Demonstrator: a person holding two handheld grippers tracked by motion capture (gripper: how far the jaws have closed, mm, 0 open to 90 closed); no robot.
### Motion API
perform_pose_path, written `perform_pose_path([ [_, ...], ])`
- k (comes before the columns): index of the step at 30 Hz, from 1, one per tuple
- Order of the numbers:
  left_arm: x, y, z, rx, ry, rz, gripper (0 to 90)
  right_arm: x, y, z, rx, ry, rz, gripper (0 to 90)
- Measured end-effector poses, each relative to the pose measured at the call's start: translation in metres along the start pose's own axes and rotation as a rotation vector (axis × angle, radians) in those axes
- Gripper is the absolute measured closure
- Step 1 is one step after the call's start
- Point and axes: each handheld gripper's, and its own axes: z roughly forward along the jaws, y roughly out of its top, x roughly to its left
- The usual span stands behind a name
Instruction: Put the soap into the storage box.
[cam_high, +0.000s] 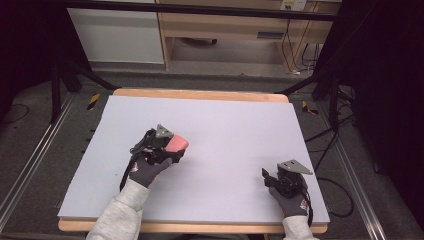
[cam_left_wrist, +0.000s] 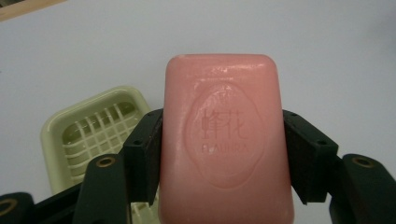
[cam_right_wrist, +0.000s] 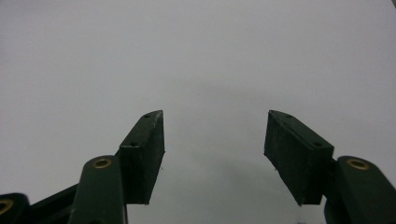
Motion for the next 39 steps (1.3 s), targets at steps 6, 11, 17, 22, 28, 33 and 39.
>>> perform_pose_path([
  [6, 0.011, -0.001, -0.004, -0.016, 0.013, -0.03, 37.0, 0.0, 0.0, 0.0, 0.002, 0.002, 0.002, 38.0],
  [11, 0.019, -0.002, -0.003, -0.017, 0.031, -0.051, 37.0, 0.001, 0.0, 0.0, 0.002, 0.002, 0.002, 38.0],
  [17, 0.029, -0.005, -0.001, -0.008, 0.056, -0.073, 37.0, 0.001, 0.0, 0.001, 0.001, 0.002, -0.002, 38.0],
  [22, 0.036, -0.008, 0.001, -0.007, 0.065, -0.098, 37.0, 0.001, 0.0, 0.001, 0.001, 0.002, 0.0, 38.0],
  [28, 0.042, -0.011, 0.005, 0.011, 0.083, -0.103, 37.0, 0.001, 0.0, 0.001, 0.002, 0.003, 0.0, 38.0],
  [33, 0.046, -0.015, 0.01, 0.027, 0.096, -0.115, 37.0, 0.001, 0.0, 0.001, 0.001, 0.004, 0.0, 37.9],
  [39, 0.051, -0.019, 0.014, 0.036, 0.103, -0.128, 37.0, 0.001, 0.0, 0.001, 0.005, 0.004, 0.004, 37.9],
])
